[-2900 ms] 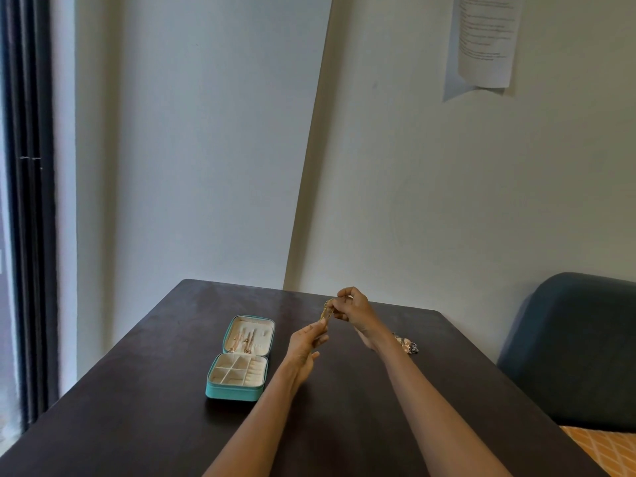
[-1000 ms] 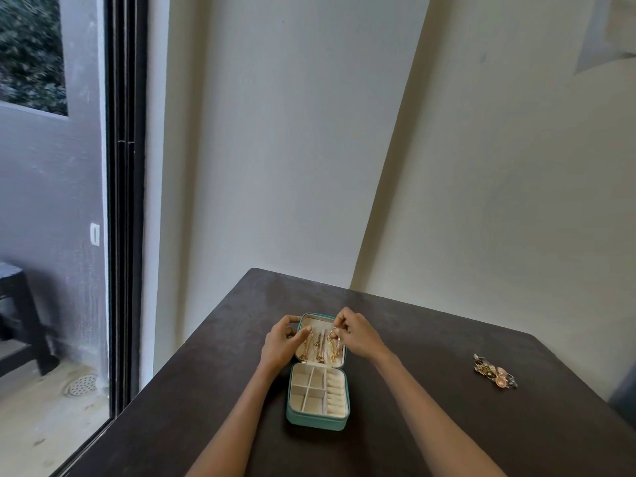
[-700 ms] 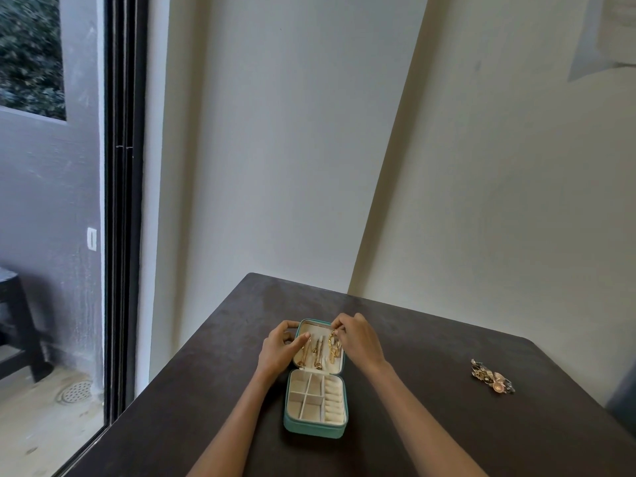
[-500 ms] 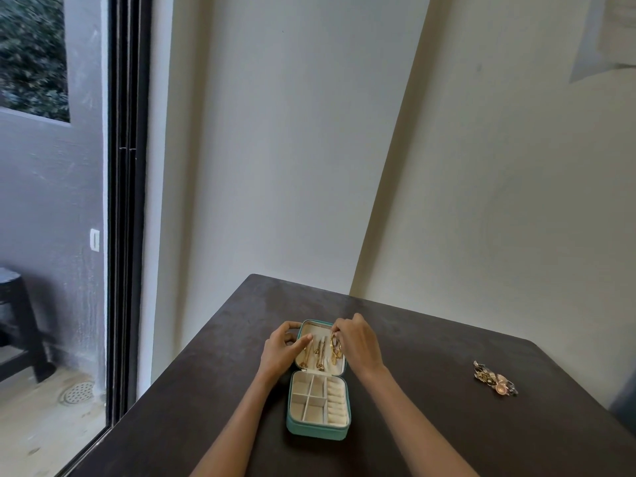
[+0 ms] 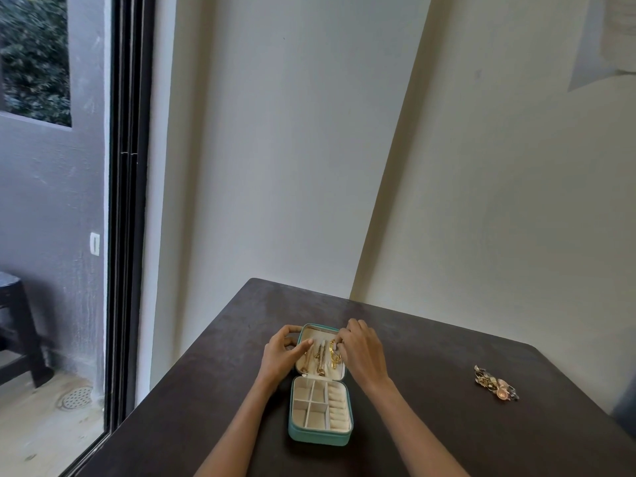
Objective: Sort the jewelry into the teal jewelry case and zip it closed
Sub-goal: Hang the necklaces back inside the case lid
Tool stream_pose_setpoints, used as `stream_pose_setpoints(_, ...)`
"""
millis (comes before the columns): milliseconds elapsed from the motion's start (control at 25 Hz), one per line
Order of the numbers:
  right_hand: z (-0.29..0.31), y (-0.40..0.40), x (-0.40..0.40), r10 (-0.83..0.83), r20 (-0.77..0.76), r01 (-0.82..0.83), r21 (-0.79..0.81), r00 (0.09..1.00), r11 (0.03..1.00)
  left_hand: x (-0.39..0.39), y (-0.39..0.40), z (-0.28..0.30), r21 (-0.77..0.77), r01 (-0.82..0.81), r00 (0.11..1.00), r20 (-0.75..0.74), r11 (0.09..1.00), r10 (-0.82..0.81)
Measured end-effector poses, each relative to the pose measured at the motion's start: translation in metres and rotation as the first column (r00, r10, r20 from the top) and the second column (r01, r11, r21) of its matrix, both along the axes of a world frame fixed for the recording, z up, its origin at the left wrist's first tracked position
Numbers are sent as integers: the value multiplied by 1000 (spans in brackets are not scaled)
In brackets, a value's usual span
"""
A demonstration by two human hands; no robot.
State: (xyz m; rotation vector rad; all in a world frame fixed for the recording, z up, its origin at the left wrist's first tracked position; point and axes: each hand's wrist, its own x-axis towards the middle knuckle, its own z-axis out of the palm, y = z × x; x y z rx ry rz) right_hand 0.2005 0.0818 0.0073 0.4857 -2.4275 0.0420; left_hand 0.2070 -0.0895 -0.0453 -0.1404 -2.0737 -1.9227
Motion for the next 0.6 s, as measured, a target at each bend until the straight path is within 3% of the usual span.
stream_pose_setpoints(200,-13,5,23,45,-85,-63,-224,995,972,1,-1,2,80,2,999,-37,997,1)
stream_pose_setpoints(360,-34,8,44,31,-92,-49,-198,995,979,1,-2,1,165,25,999,-32,986,-20)
stream_pose_setpoints(600,-44,10,46,49,-49,-58,-196,998,979,0,-1,1,168,31,999,-31,985,-26)
